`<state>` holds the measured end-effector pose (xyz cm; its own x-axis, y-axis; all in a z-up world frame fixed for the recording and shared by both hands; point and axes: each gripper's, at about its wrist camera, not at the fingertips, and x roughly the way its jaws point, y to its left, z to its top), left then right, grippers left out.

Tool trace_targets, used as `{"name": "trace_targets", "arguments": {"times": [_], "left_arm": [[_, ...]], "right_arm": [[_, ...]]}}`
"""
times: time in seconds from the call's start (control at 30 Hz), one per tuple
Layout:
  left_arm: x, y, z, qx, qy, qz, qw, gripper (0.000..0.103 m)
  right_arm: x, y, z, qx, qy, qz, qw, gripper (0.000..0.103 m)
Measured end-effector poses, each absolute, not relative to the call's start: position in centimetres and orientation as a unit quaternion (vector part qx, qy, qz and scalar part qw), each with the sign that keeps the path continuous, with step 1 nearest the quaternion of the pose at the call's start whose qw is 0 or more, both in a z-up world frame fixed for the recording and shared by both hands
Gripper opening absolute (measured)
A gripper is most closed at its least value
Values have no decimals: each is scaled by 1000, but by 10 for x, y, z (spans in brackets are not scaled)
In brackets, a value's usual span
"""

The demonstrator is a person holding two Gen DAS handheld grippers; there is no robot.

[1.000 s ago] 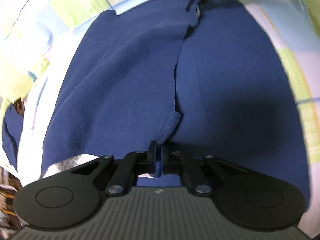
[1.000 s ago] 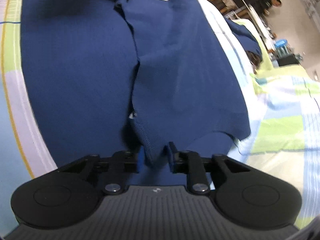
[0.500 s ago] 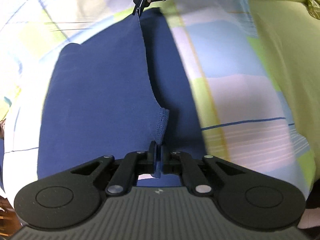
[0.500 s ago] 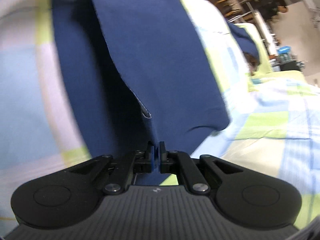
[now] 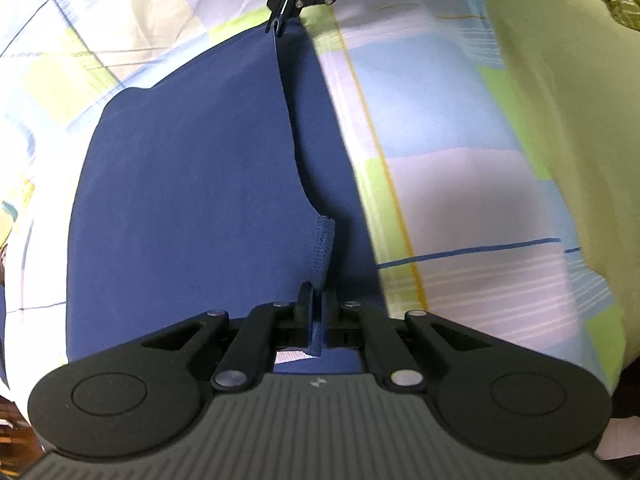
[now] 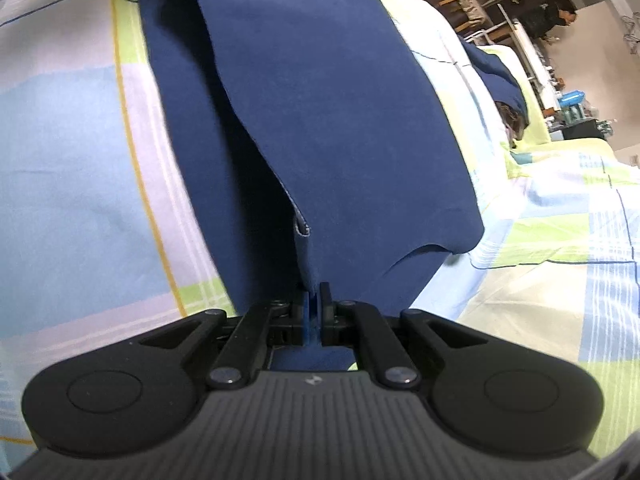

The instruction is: Fold clothes

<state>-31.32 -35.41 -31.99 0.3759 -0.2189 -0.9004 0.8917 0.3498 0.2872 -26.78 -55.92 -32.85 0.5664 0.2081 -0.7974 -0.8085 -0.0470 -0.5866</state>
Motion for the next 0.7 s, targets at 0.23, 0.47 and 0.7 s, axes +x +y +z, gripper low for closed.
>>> {"name": "trace_targets", "arguments": {"times": [0.23, 0.47, 0.7], "left_arm": [[-311, -376, -361, 446, 409, -382, 698, 0], [-331, -361, -324, 384, 430, -455, 679, 21], [-255, -296, -307, 368, 404, -277, 790, 20]], "right_arm": [[-271, -556, -362, -631, 257, 400, 613, 6], [-264, -548, -351, -630, 326, 290, 642, 47], [-265, -507, -295, -345, 342, 266, 832, 46]]}}
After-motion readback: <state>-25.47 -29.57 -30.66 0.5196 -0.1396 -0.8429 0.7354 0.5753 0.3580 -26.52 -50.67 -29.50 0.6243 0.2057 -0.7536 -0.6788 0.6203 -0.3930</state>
